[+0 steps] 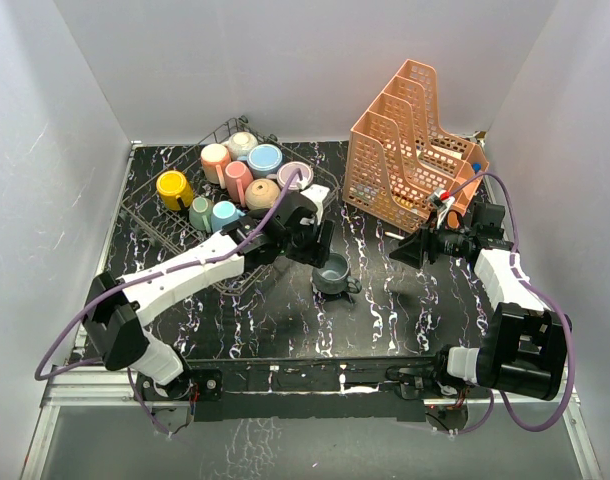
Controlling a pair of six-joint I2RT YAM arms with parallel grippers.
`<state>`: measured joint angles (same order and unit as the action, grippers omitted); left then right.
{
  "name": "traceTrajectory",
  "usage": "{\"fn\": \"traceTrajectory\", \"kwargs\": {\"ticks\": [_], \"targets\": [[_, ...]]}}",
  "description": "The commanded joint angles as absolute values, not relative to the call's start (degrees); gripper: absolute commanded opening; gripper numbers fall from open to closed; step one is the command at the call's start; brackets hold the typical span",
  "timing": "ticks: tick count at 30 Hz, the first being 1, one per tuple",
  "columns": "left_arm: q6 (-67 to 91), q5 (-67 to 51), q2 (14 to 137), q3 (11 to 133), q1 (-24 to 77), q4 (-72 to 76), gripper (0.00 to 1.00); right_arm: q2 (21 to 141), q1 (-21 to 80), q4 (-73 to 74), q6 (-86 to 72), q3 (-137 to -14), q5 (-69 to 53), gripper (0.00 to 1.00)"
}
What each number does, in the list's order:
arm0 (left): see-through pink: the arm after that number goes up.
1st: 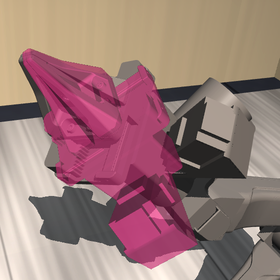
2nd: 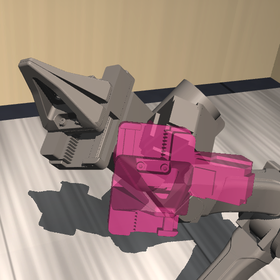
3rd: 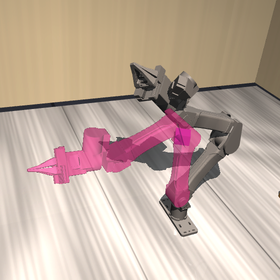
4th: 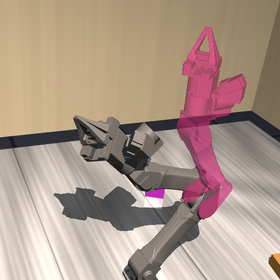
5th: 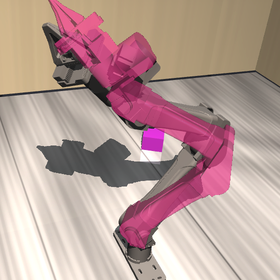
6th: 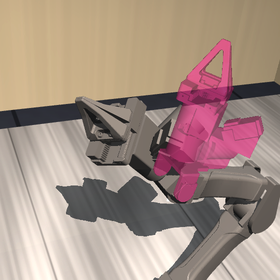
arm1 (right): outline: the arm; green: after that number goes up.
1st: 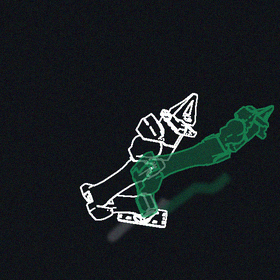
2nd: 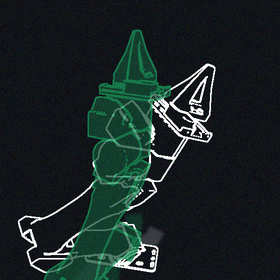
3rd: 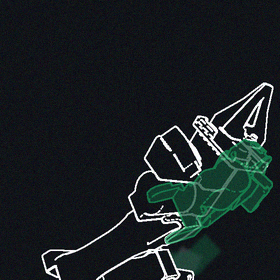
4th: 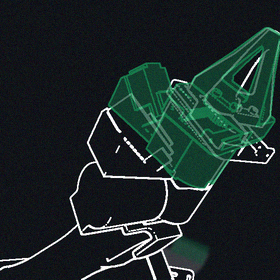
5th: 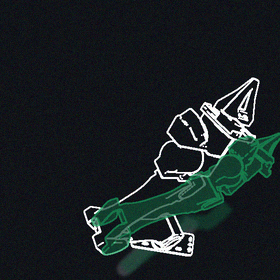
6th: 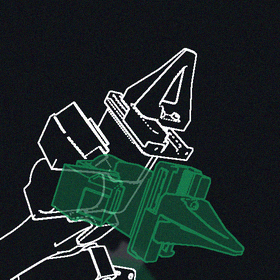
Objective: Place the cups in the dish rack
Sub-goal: Pick up the cup at the center of the board.
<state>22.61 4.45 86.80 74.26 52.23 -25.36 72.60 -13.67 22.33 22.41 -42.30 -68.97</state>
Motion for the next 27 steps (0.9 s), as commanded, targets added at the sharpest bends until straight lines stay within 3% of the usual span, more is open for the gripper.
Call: {"fn": "traceTrajectory", "kwargs": {"ticks": [1,7,11,27], "targets": [[27.69,7.81,87.42,75.29,52.03,-25.54,0.58,71.97,-13.97,21.24,23.36,-43.7,-70.6,0.64],[27.57,11.88,93.17,77.71,51.73,-27.68,0.52,71.34,-13.97,21.11,23.41,-43.51,-70.52,0.64],[26.03,11.52,97.37,80.22,50.4,-28.88,0.35,71.31,-13.97,21.13,23.33,-43.45,-70.8,0.64],[23.65,2.62,107.7,85.29,47.17,-31.07,0.33,71.44,-13.97,21.43,23.59,-43.77,-70.6,0.64]]}}
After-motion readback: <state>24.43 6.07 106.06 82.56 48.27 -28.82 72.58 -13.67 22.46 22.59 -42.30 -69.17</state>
